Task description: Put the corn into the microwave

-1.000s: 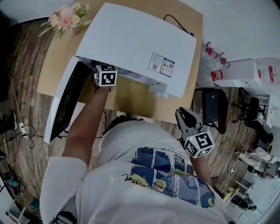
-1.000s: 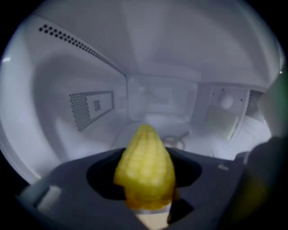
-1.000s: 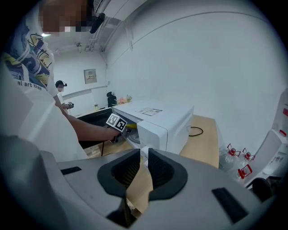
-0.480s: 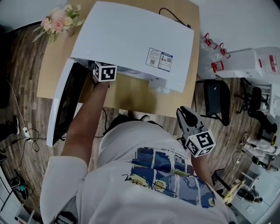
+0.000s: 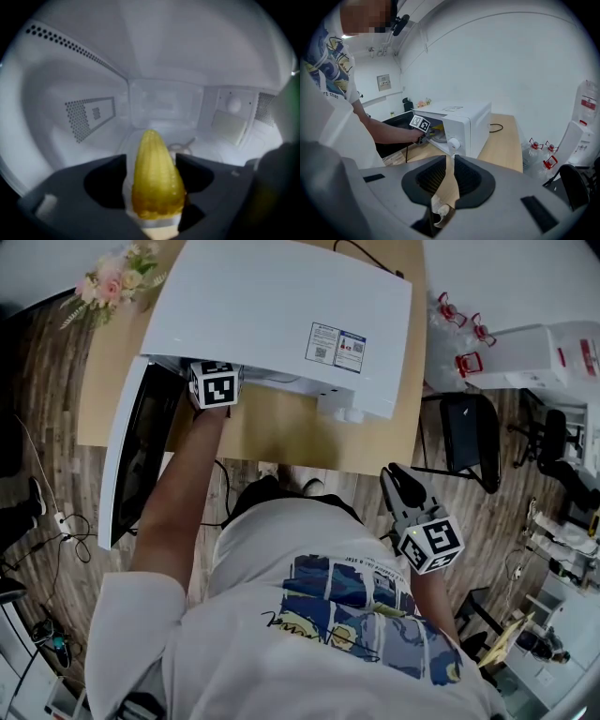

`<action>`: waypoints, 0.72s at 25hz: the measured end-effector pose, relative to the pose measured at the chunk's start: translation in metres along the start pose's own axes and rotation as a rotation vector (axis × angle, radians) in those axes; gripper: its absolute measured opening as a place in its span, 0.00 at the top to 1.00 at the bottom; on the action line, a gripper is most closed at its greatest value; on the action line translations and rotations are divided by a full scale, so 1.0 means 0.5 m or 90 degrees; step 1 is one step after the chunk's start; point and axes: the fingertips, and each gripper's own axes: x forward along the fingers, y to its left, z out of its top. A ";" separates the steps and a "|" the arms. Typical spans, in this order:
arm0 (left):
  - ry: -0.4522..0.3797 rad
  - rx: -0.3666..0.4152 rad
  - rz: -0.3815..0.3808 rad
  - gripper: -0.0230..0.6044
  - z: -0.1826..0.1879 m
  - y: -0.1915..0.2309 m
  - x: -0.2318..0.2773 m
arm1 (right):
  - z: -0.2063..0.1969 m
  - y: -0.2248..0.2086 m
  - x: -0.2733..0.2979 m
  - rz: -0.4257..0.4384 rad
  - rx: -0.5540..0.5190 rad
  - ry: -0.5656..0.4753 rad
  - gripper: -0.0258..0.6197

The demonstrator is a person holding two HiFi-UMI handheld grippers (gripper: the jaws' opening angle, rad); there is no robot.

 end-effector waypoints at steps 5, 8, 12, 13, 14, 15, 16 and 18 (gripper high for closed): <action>-0.014 -0.014 0.018 0.42 -0.004 0.002 -0.033 | -0.016 0.008 -0.024 0.010 -0.006 -0.012 0.88; -0.021 -0.015 0.026 0.42 -0.006 -0.005 -0.062 | -0.023 0.003 -0.047 0.015 -0.011 -0.024 0.88; -0.022 -0.022 0.044 0.42 -0.014 -0.019 -0.109 | -0.033 -0.002 -0.087 0.025 -0.021 -0.034 0.88; -0.022 -0.023 0.048 0.42 -0.016 -0.023 -0.123 | -0.038 -0.003 -0.097 0.028 -0.023 -0.036 0.88; -0.023 -0.023 0.050 0.42 -0.018 -0.029 -0.137 | -0.044 -0.005 -0.107 0.030 -0.025 -0.040 0.88; -0.024 -0.025 0.051 0.42 -0.021 -0.034 -0.151 | -0.050 -0.006 -0.116 0.033 -0.025 -0.044 0.89; -0.024 -0.028 0.052 0.42 -0.025 -0.042 -0.165 | -0.057 -0.006 -0.125 0.037 -0.026 -0.048 0.89; -0.022 -0.036 0.050 0.42 -0.039 -0.060 -0.193 | -0.071 -0.003 -0.145 0.045 -0.030 -0.055 0.89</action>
